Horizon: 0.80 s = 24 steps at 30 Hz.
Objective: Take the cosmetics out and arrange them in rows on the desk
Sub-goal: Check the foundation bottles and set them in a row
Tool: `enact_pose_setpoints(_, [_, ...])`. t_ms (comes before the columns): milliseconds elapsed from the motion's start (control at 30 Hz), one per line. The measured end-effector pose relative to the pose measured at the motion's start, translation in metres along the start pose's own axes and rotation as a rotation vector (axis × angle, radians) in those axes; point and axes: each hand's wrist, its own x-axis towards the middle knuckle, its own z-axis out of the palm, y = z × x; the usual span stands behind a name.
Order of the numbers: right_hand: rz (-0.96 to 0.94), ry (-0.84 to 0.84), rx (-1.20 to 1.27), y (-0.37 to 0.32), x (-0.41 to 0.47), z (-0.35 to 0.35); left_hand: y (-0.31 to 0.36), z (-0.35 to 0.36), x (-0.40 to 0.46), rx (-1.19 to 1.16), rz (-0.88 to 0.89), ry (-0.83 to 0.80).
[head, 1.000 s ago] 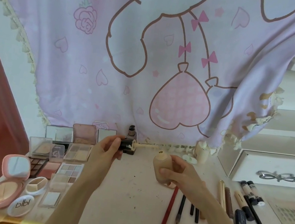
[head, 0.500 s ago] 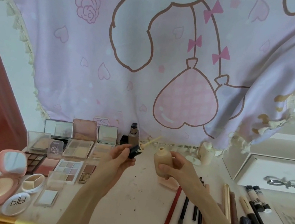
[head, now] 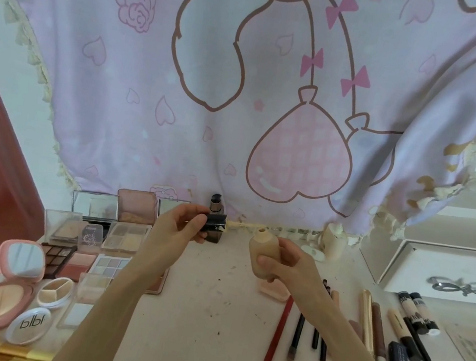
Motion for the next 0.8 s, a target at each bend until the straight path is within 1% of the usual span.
enact_pose_setpoints(467, [-0.028, -0.016, -0.003, -0.005, -0.007, -0.004, 0.014, -0.01, -0.002, 0.186, 0.048, -0.03])
enact_pose_setpoints(667, [-0.039, -0.01, -0.048, -0.006, -0.013, -0.003, 0.032, -0.019, -0.001, 0.148, 0.097, 0.007])
enact_pose_setpoints(800, [-0.055, -0.02, -0.062, -0.009, -0.017, -0.001, 0.045, -0.019, 0.0, 0.224, 0.14, -0.014])
